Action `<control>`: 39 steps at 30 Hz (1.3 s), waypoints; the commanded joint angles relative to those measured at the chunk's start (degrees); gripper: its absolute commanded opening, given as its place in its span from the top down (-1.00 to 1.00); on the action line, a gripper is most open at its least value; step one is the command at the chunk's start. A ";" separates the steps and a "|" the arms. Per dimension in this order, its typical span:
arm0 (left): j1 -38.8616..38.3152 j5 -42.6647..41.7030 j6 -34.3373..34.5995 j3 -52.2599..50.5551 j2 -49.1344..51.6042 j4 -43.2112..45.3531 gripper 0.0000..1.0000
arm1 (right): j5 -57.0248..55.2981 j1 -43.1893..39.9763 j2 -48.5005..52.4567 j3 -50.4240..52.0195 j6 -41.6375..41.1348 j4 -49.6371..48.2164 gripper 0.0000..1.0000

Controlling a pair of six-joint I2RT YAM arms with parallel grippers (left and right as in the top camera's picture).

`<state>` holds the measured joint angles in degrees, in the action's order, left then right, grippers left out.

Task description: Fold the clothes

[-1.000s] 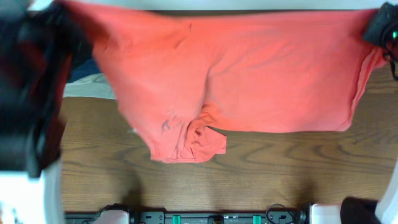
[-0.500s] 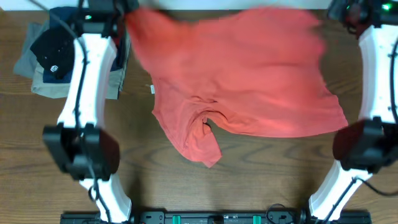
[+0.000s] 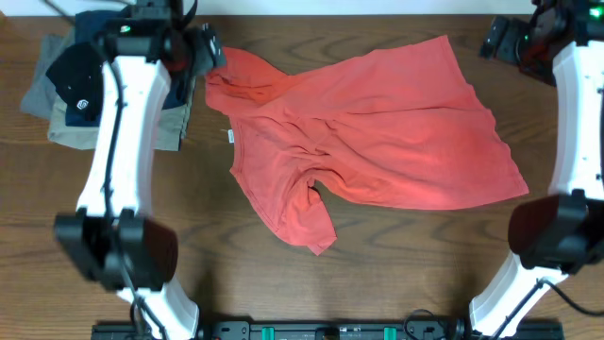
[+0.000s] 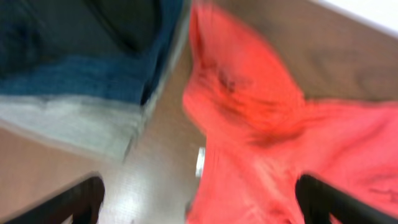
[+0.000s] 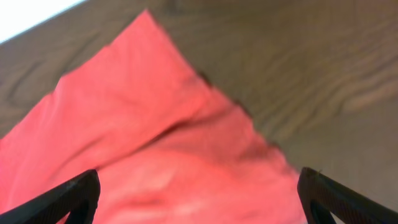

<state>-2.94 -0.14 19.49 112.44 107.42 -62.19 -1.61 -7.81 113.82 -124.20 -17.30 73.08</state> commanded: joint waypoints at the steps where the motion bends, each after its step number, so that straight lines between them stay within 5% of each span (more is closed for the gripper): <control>1: 0.22 -6.75 -0.37 0.50 -3.82 -8.37 -0.96 | 3.19 -1.01 -2.51 -1.29 1.09 3.19 -0.98; 6: -0.87 -7.39 -0.35 -0.31 -4.57 -22.01 -0.96 | 3.17 -1.01 -2.40 -0.57 1.09 7.74 -0.99; 13: -8.13 -7.37 0.20 -9.25 -9.16 -23.78 -0.96 | 3.15 -1.01 -2.38 0.11 1.11 9.64 -0.99; 27: -15.67 -7.37 12.81 -42.49 -13.25 1.84 -0.90 | 3.15 -0.87 -2.38 0.24 1.11 10.54 -0.98; 30: -15.67 -7.32 14.86 -46.53 -12.55 8.07 -0.70 | 3.15 -0.85 -2.38 0.24 1.11 10.54 -0.98; 39: -15.69 -7.13 21.16 -52.11 -9.22 16.68 -0.61 | 3.15 -0.74 -2.38 0.26 1.11 10.73 -0.99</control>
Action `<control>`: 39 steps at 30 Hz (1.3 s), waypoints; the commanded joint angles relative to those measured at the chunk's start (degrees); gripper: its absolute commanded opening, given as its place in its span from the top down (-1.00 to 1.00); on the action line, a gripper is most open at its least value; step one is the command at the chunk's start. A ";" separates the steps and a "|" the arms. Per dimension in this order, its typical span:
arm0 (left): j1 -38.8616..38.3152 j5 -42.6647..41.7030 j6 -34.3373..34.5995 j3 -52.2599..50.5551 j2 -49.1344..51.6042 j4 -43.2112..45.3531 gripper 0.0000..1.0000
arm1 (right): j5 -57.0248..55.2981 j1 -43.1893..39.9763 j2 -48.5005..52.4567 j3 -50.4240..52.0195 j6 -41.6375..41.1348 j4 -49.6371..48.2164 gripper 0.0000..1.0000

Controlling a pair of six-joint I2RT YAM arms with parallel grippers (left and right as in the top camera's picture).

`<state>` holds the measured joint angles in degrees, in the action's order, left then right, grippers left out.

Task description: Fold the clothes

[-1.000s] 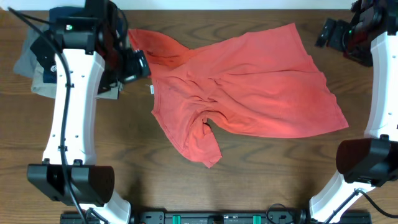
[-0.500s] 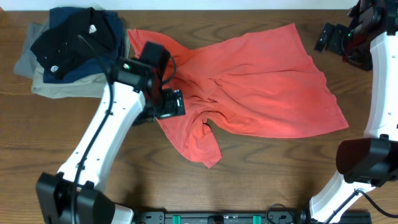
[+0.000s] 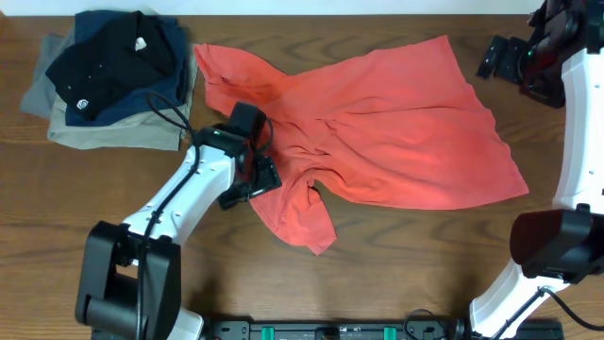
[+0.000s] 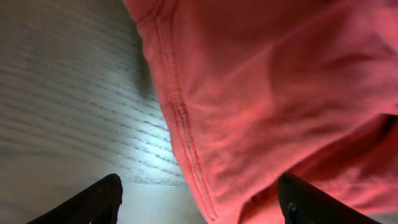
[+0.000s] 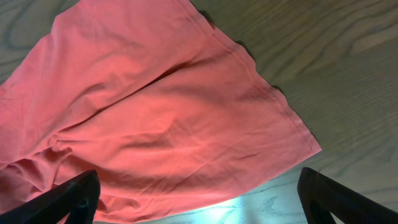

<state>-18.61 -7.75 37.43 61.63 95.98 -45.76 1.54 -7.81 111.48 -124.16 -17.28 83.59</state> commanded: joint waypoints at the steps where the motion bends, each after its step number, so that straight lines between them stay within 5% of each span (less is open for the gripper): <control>1: -0.02 0.48 3.21 -1.49 2.86 0.24 -0.61 | 0.00 -0.74 -0.04 0.22 1.09 0.24 -0.99; 11: -0.02 0.48 3.19 -1.57 8.41 1.51 -0.57 | 0.00 -0.74 -0.04 0.22 1.11 0.48 -0.99; 15: -0.02 0.72 3.17 -1.57 8.68 1.53 -0.11 | 0.00 -0.74 -0.04 0.22 1.09 0.48 -0.99; 20: -0.02 0.72 3.15 -1.57 8.72 1.51 0.18 | 0.02 -0.74 -0.04 0.22 1.09 0.50 -0.99; 23: -0.02 0.70 3.15 -1.57 8.72 1.36 0.84 | 0.00 -0.74 -0.04 0.22 1.11 0.70 -0.99; 24: 0.00 0.79 3.02 -1.57 8.72 1.14 0.88 | 0.00 -0.74 -0.04 0.22 1.09 0.85 -0.99; 33: 0.35 2.21 0.76 -1.51 8.70 -0.13 0.88 | -0.02 -0.74 -0.04 0.22 1.11 1.79 -0.98; 39: 5.03 9.55 0.76 0.04 6.40 -9.25 0.88 | -0.13 -0.74 -0.04 0.24 1.05 2.86 -0.99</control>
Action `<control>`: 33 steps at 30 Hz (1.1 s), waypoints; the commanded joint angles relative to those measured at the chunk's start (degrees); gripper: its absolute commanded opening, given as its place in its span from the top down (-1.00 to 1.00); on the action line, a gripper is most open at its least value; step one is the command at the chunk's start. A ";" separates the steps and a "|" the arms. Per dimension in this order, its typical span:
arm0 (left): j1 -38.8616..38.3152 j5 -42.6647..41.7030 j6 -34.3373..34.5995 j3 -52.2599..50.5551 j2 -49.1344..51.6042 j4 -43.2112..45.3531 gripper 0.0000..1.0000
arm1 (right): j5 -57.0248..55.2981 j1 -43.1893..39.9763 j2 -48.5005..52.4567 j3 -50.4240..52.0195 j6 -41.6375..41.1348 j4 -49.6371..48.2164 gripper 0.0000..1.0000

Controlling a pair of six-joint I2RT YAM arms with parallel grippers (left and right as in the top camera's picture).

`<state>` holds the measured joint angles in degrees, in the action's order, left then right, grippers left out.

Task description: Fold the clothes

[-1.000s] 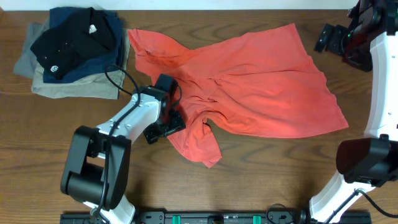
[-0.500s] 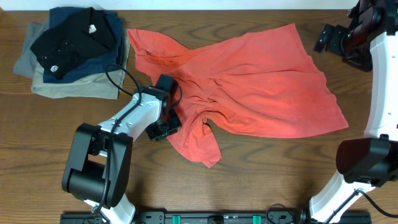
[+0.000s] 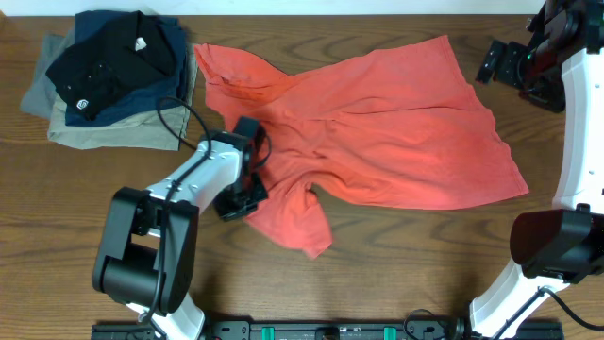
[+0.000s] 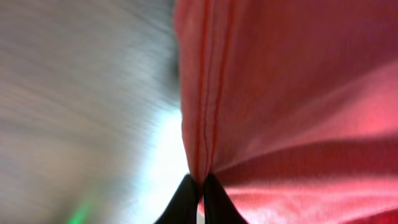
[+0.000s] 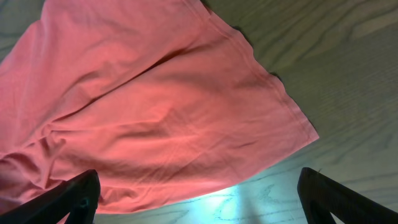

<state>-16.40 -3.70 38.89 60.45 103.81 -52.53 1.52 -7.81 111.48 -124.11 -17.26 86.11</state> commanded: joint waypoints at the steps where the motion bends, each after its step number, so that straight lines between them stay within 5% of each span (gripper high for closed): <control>1: 4.11 6.43 -0.72 1.44 -2.25 -3.87 0.88 | -0.28 -0.74 -0.04 0.28 1.03 0.55 -0.99; 11: 20.11 8.85 -7.96 1.57 -14.25 -10.86 0.88 | -2.32 -0.79 -0.02 8.52 -1.03 -1.55 -0.99; 19: 23.23 8.92 -10.82 1.57 -17.44 -14.10 0.87 | -2.03 -0.74 -0.02 20.48 -2.47 -6.91 -0.99; 20: 23.23 8.90 -10.82 1.57 -17.42 -14.29 0.74 | -2.03 -0.74 -0.02 21.88 -2.45 -7.52 -0.98; 21: 23.23 8.87 -10.82 1.55 -17.42 -14.43 0.34 | -2.05 -0.74 -0.02 22.93 -2.45 -7.93 -0.98; 22: 23.23 8.85 -10.82 1.55 -17.42 -14.51 -0.41 | -2.08 -0.74 -0.02 23.80 -2.45 -8.20 -0.99; 23: 23.19 8.81 -10.82 1.55 -17.42 -14.53 -0.91 | -2.08 -0.74 -0.02 24.61 -2.43 -8.57 -0.99; 28: 23.19 6.43 -10.84 1.31 -17.35 -14.53 -0.96 | -2.25 -0.76 -0.02 28.98 -3.72 -10.56 -0.98; 33: 23.21 6.05 -11.54 0.42 -17.35 -15.37 -0.96 | -6.12 -1.86 -0.15 33.51 -13.88 -11.74 -0.98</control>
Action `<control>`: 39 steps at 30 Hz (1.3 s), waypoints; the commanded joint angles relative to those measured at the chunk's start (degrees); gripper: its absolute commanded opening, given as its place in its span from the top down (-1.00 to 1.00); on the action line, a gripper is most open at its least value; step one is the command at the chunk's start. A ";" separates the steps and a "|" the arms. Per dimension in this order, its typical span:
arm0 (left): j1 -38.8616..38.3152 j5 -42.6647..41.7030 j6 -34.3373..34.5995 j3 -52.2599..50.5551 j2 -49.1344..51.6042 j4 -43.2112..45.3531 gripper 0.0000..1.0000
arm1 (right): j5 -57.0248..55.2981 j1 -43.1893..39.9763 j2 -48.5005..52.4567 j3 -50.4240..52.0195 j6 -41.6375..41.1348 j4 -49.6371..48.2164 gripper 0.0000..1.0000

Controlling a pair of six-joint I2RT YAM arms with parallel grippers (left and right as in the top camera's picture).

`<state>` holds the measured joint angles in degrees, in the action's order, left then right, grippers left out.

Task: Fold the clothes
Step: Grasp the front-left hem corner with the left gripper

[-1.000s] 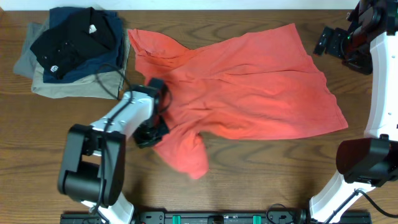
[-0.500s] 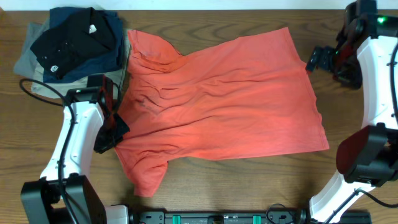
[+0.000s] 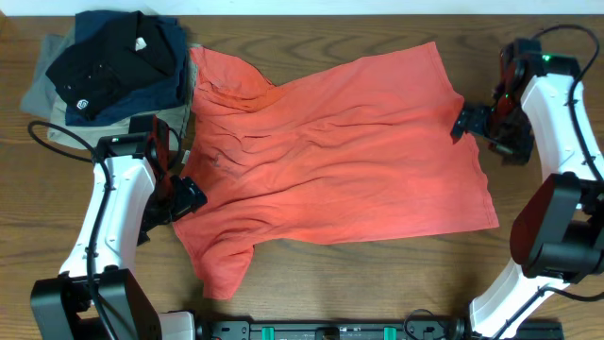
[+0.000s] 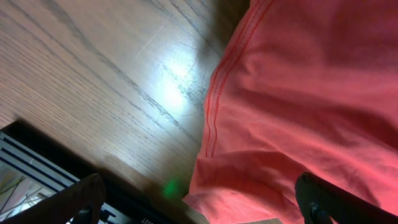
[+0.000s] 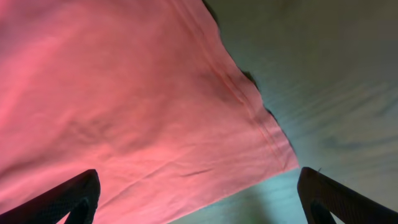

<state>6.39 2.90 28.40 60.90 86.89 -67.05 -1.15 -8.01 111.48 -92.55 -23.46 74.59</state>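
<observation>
The orange-red T-shirt (image 3: 340, 151) lies spread across the wooden table, mostly flat, with soft creases near its collar end at the back left. One sleeve (image 3: 222, 264) points toward the front. My left gripper (image 3: 187, 196) hovers at the shirt's left edge. In the left wrist view it (image 4: 199, 190) is open, fingers wide apart, with the stitched hem (image 4: 214, 118) and bare wood between them. My right gripper (image 3: 462, 123) is at the shirt's right edge. The right wrist view shows it (image 5: 199, 183) open over the corner of the hem (image 5: 273, 140).
A stack of folded clothes (image 3: 104, 71), black and navy on grey and khaki, sits at the back left corner, touching the shirt's collar end. Bare table (image 3: 377, 274) shows in front of the shirt and at the right. The table's front edge (image 4: 68, 168) shows in the left wrist view.
My left gripper was shut on the shirt's left edge; now it is open and farther left. The shirt lies shifted left and flatter. My right gripper has come from the back right corner to the right edge.
My left gripper was open by the collar next to the stack, then open over the shirt's bunched left edge, then shut on that edge. The right gripper stayed open at the back right. Now the shirt is spread out and both grippers are open at its sides.
</observation>
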 commanded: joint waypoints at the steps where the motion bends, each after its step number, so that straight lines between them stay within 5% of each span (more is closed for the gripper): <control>1: 0.46 0.00 -1.18 -0.02 -0.52 -1.40 -0.96 | -3.61 -1.95 -0.26 2.45 -8.59 -0.28 -0.98; 16: -1.42 -8.59 0.39 -6.23 -13.57 -8.13 -0.96 | -5.57 -2.51 -0.59 6.01 -10.84 -1.18 -0.99; 23: -1.49 -15.78 0.72 -19.37 -13.81 -1.11 -0.96 | -5.31 -2.47 -0.59 6.10 -10.54 -1.42 -0.98; 39: -1.49 -12.55 7.54 -29.24 -13.79 14.03 -0.86 | -5.25 -2.43 -0.59 6.10 -9.01 -1.51 -0.98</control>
<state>5.08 -11.09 33.50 33.28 73.01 -53.28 -5.82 -10.33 111.48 -86.59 -32.84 72.86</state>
